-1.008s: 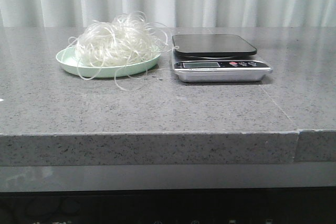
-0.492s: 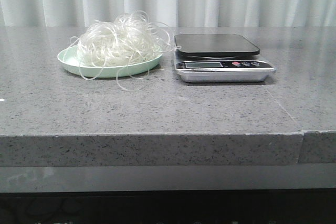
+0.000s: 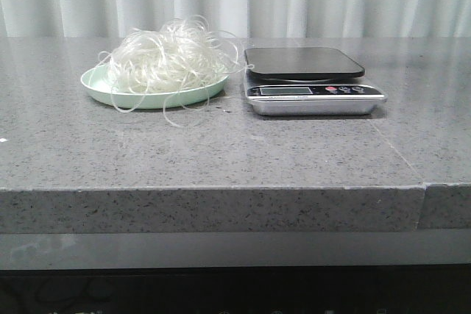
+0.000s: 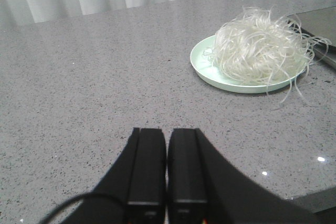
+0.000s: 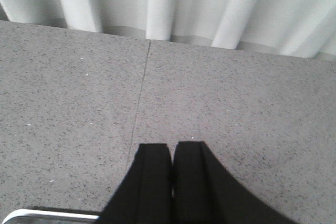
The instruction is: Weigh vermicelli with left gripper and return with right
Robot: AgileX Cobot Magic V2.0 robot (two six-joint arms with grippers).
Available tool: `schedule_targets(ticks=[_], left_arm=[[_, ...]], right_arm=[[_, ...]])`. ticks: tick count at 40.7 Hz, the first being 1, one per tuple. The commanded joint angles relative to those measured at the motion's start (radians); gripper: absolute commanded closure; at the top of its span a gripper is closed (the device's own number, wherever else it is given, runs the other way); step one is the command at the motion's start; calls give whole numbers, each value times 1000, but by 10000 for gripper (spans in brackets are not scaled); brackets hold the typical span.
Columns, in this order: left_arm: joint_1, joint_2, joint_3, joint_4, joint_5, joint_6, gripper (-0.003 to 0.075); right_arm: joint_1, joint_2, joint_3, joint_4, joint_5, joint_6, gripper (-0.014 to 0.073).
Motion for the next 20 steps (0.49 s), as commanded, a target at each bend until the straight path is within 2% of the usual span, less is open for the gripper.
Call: schedule_targets(ticks=[1,5,12,20], left_arm=[[-8,10,-25,12,-71,-12,582],[-8,10,-25,12,-71,-12,582],[-8,10,-25,12,-71,-12,582],[-8,10,-25,12,-71,-12,582]], right_arm=[[-17,-104,14,-28,-46,1,437],[-28,-192,154,-21,-162,1,437],[-57,-395,543,-16,-373,2,437],[-81,-601,902,-16,-532,3,437]])
